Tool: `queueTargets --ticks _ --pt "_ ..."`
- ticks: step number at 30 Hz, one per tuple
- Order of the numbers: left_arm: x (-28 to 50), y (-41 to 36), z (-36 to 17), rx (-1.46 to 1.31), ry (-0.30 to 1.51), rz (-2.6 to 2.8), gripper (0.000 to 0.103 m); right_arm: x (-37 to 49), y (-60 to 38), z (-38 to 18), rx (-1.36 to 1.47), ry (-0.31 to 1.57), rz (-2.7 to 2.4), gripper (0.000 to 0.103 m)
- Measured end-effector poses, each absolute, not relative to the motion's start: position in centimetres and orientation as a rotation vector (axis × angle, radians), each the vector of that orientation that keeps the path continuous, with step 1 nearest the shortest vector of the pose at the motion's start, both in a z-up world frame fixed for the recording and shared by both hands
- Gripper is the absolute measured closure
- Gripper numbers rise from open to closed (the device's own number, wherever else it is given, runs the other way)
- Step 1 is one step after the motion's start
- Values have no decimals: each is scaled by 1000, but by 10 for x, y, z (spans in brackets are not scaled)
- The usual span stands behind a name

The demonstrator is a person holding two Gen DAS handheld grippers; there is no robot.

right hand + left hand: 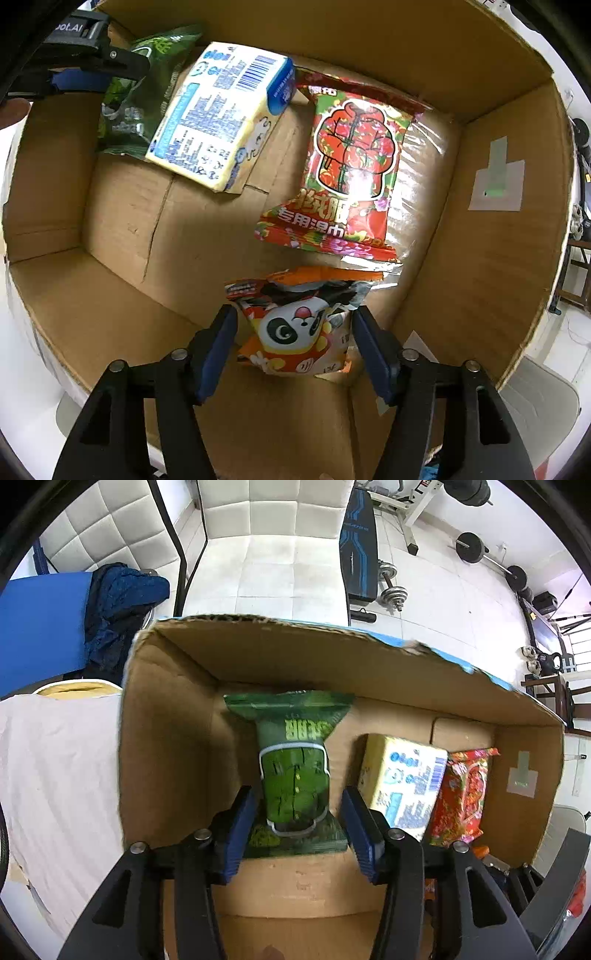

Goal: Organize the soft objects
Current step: 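Carry both bags into the box and open both tools, then grasp the lilac towel with left tool while right tool grasps blue ice-pop wrapper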

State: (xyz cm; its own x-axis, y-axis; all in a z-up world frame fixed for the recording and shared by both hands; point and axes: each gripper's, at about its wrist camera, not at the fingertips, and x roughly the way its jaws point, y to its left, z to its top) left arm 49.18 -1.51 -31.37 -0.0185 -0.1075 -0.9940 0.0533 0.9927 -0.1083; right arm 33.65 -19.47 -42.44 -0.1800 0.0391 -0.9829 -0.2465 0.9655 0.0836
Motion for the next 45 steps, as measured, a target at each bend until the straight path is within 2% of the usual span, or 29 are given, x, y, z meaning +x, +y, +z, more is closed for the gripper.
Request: queueTargets --ticks 3,5,7,9,10,11,12,16,36,41,45 --pt "481 -16 -299 -46 1561 -134 56 332 -198 -411 -153 1711 257 26" --pt "474 -17 -290 -37 1542 -137 56 327 -197 -401 -153 1694 255 16" --pt "462 -16 -275 -28 1507 -135 51 323 -198 -392 -155 1670 238 14" --pt "450 -16 -262 -13 1475 -131 35 317 -201 -382 -140 1645 218 11" --pt "441 -15 -254 -1 1451 -124 29 316 -206 -382 -137 1630 208 3" --pt "431 -16 -247 9 1431 -120 19 314 -208 -377 -132 1609 191 0" --pt "421 -16 -239 20 1410 -113 14 312 -208 -372 -127 1595 178 0" --pt "391 -12 -219 27 1354 -103 6 300 -217 -350 -60 1546 133 0" --pt "263 -18 -163 65 1146 -19 3 206 -227 -245 70 1267 -79 0" --pt "247 -14 -162 30 1150 1 3 186 -230 -224 110 1225 -73 0" --pt "233 -4 -191 -51 1243 15 3 173 -238 -232 150 1252 -72 0"
